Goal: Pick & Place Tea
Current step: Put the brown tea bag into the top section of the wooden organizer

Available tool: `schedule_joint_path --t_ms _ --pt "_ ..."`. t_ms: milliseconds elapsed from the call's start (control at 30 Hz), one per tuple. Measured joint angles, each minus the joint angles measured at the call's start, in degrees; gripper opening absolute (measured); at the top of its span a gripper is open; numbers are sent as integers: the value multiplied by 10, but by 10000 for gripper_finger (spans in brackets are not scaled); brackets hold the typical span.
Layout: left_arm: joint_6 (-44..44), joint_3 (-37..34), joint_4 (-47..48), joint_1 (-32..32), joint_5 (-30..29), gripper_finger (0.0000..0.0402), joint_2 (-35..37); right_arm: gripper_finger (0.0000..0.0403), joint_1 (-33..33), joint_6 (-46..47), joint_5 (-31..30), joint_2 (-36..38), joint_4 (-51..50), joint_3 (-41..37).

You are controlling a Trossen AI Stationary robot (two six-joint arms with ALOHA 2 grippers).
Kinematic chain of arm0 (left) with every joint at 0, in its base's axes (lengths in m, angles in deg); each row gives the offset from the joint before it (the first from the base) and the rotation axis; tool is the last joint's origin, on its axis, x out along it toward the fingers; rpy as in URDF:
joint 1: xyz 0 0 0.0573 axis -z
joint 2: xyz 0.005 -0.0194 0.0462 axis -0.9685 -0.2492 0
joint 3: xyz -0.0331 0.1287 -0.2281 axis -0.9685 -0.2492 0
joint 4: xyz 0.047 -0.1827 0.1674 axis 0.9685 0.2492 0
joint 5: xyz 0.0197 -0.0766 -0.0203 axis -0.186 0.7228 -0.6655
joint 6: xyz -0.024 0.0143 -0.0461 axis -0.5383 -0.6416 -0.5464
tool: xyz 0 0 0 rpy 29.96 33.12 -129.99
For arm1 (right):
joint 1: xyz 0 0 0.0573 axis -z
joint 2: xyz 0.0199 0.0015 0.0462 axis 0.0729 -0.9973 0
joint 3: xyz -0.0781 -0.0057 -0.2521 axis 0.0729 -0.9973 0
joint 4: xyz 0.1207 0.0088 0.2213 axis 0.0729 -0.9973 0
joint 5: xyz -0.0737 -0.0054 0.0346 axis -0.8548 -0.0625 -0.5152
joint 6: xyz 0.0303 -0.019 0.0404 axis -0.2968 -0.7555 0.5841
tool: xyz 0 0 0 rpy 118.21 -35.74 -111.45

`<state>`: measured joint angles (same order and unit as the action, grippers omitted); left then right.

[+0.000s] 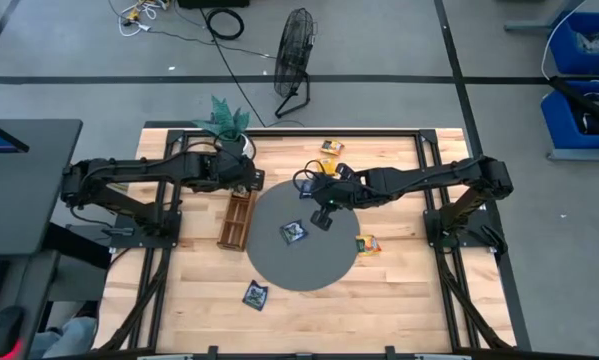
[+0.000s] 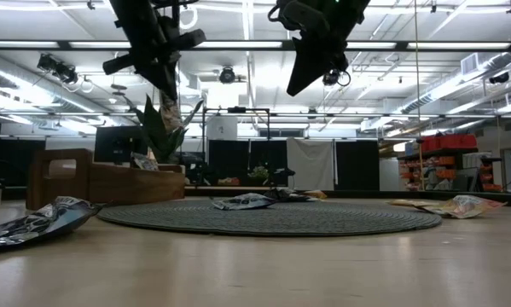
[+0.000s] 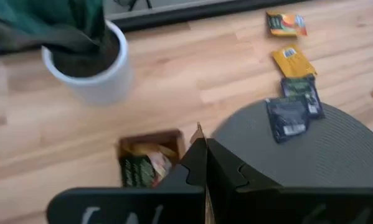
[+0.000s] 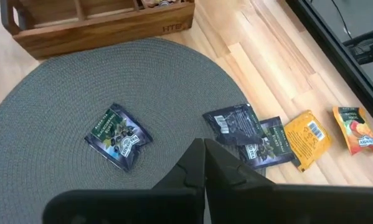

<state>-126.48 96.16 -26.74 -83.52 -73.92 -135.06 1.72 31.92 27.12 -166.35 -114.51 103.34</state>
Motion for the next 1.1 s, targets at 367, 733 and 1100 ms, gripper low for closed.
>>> schedule_joint_path --t_ms 367,733,1100 --pt "-22 -45 -66 6 6 3 -20 2 4 -12 6 0 15 0" --pt "-46 -116 -84 -1 13 3 -15 1 6 -11 15 0 20 0" --pt "-10 -152 -123 -15 13 3 -14 1 9 -2 16 0 26 0"
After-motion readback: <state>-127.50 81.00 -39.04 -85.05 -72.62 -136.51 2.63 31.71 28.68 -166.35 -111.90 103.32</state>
